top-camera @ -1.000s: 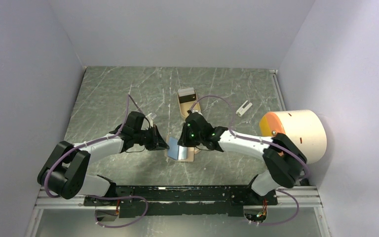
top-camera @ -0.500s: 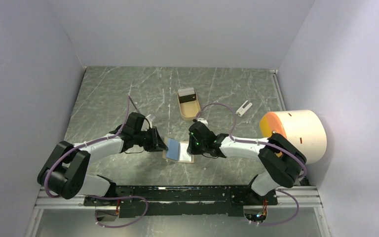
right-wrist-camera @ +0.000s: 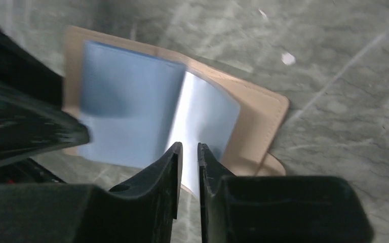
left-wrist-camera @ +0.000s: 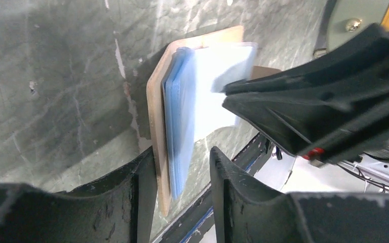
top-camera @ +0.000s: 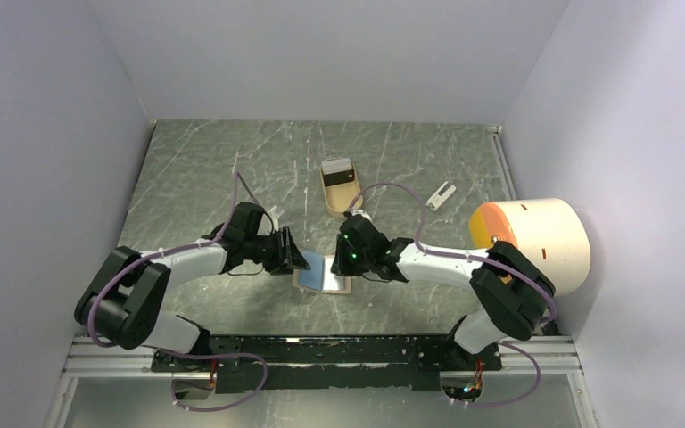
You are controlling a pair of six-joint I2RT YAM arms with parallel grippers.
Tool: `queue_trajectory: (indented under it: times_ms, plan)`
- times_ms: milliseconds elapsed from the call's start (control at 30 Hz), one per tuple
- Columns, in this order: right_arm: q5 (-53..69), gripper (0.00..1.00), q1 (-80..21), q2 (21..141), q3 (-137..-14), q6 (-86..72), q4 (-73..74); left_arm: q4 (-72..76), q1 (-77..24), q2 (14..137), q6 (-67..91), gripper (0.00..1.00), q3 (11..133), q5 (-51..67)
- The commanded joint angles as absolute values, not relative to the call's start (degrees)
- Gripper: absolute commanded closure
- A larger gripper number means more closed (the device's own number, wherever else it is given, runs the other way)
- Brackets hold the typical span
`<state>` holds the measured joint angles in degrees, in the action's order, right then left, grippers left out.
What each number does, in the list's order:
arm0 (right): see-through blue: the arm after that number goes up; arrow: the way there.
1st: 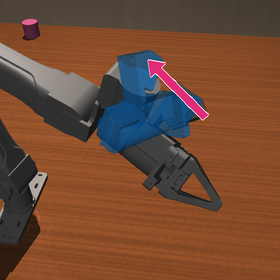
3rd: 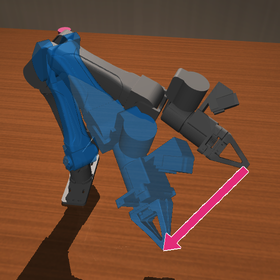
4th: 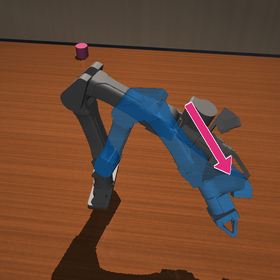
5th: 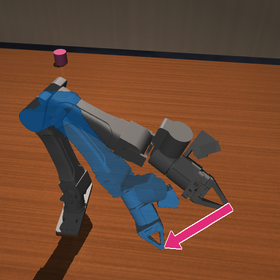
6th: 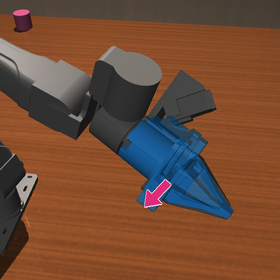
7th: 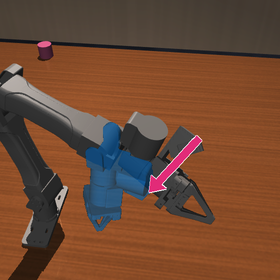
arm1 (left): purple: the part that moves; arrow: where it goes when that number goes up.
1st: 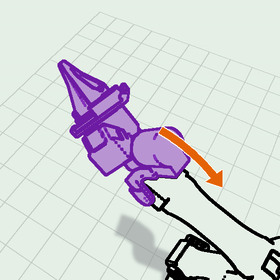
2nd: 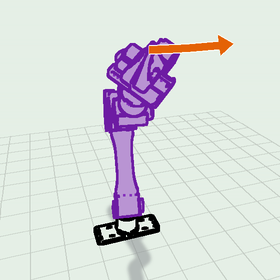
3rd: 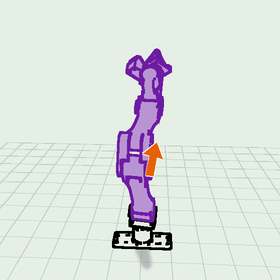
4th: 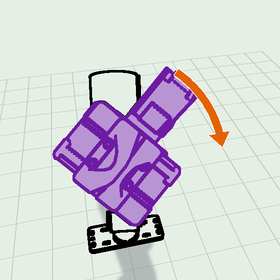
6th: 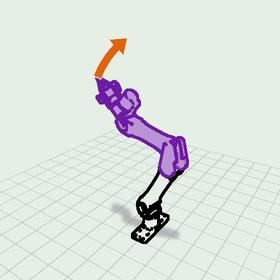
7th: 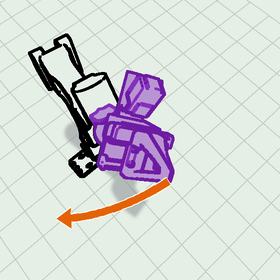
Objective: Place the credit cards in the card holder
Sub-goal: Open the card holder at the center of the board.
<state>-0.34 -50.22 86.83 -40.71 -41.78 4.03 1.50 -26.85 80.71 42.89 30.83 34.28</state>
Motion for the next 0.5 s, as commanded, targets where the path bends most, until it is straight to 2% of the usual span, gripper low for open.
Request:
queue_trajectory:
  times_ms: [0,67,167,233,300,467]
  plan:
    - [-0.3,0.75,-50.2,85.2,-45.7,-41.5,3.5,3.8,-27.2,82.7,41.8,0.55,32.1,35.7]
    - [-1.8,0.66,-50.1,83.8,-46.0,-42.2,4.2,4.1,-27.2,83.0,41.9,0.61,32.1,36.2]
    - [-2.8,0.58,-49.8,81.0,-44.7,-41.2,2.6,4.2,-27.2,82.5,41.7,0.78,32.1,36.8]
    - [-5.0,0.53,-49.2,79.7,-46.0,-38.1,3.1,2.3,-27.2,81.9,40.9,0.85,32.9,36.1]
    - [-8.0,0.49,-48.7,79.1,-48.9,-34.9,5.5,-1.3,-27.2,81.5,39.6,0.88,34.2,35.2]
    - [-11.4,0.43,-48.0,79.5,-53.0,-24.9,5.5,-5.4,-27.2,80.4,37.8,0.87,35.5,36.0]
